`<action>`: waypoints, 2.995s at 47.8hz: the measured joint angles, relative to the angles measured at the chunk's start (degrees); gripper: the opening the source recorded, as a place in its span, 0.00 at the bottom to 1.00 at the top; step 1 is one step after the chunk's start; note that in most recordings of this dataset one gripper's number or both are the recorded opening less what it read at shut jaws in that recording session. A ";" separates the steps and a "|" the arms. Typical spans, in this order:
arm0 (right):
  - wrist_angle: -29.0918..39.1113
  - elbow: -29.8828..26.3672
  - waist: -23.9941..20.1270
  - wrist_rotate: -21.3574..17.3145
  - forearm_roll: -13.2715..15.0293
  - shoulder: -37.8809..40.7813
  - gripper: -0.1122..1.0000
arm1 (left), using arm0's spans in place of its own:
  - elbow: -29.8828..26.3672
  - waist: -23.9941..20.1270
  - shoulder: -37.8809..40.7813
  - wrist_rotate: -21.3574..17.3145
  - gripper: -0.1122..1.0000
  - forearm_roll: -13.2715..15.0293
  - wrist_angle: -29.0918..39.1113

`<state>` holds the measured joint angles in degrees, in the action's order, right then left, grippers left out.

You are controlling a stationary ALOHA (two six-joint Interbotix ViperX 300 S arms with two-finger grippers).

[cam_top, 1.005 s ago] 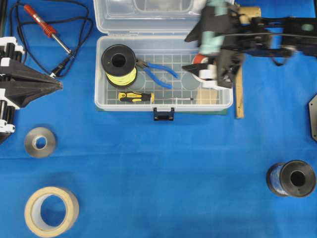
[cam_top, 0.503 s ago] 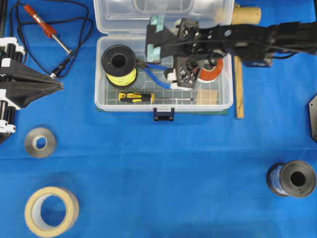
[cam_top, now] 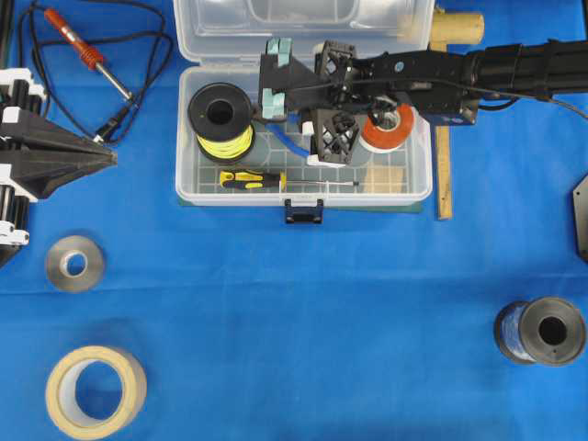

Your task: Pick the nipper from the toolbox among several items.

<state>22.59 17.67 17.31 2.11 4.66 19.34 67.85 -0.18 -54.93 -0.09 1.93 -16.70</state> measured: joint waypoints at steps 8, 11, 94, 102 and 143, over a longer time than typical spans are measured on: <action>0.09 0.00 0.00 0.00 -0.44 -0.53 0.21 | 0.00 0.00 0.00 0.00 0.10 0.00 0.00; 0.26 0.35 0.00 0.00 -0.44 -2.02 0.21 | 0.00 0.00 0.00 0.00 0.10 0.00 0.00; -16.44 17.05 -27.07 -20.04 -3.34 -7.29 0.23 | 0.09 -0.35 -0.44 0.62 0.10 0.00 0.09; -13.36 16.88 -26.28 -20.04 -3.52 -8.35 0.65 | 0.09 -0.35 -0.44 0.62 0.10 0.00 0.70; -5.27 44.21 -19.78 -19.86 6.42 -71.54 0.73 | 0.18 -0.35 -1.32 0.79 0.10 0.00 1.14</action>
<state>17.31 61.88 -2.46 -17.75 11.07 -52.21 68.03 -0.53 -56.25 0.70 1.93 -15.56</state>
